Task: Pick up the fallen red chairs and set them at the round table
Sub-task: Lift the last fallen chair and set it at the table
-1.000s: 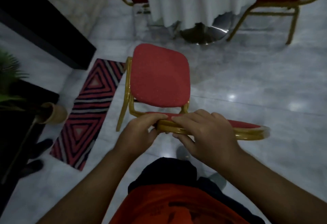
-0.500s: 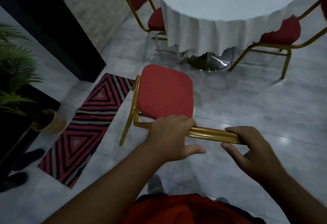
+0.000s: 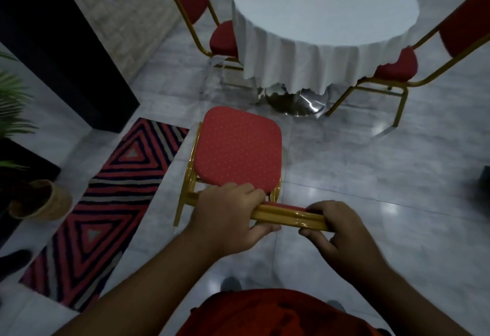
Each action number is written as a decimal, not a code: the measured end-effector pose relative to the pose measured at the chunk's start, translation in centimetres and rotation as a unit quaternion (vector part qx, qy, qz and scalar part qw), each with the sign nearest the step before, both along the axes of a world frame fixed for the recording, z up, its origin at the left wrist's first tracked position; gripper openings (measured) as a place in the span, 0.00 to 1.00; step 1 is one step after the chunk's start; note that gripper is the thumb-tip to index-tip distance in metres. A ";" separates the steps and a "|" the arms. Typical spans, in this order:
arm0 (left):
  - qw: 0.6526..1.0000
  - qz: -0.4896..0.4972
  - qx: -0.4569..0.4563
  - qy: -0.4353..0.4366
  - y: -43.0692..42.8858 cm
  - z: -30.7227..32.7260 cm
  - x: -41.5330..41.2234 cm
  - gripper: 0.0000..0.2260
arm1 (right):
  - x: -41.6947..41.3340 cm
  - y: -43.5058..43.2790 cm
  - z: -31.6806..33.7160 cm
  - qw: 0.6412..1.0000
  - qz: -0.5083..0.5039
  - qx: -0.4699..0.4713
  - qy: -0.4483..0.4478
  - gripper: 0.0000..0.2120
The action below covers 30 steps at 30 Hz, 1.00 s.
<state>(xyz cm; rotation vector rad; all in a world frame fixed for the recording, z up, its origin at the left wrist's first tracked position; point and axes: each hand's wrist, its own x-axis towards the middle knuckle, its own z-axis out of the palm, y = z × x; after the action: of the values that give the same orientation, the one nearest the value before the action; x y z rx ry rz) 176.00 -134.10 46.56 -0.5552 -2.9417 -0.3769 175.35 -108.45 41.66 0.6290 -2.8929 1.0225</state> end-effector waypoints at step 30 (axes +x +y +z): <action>0.979 -0.093 0.154 0.101 1.7 -6.5 -15.6 0.26 | -11.2 1.4 0.9 0.990 -0.090 0.053 0.096 0.23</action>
<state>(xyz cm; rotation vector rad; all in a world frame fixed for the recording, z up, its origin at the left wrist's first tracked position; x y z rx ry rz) 160.41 -132.44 40.04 -0.7729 -2.5760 -0.7329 164.15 -107.10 42.58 0.4333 -2.7858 0.7476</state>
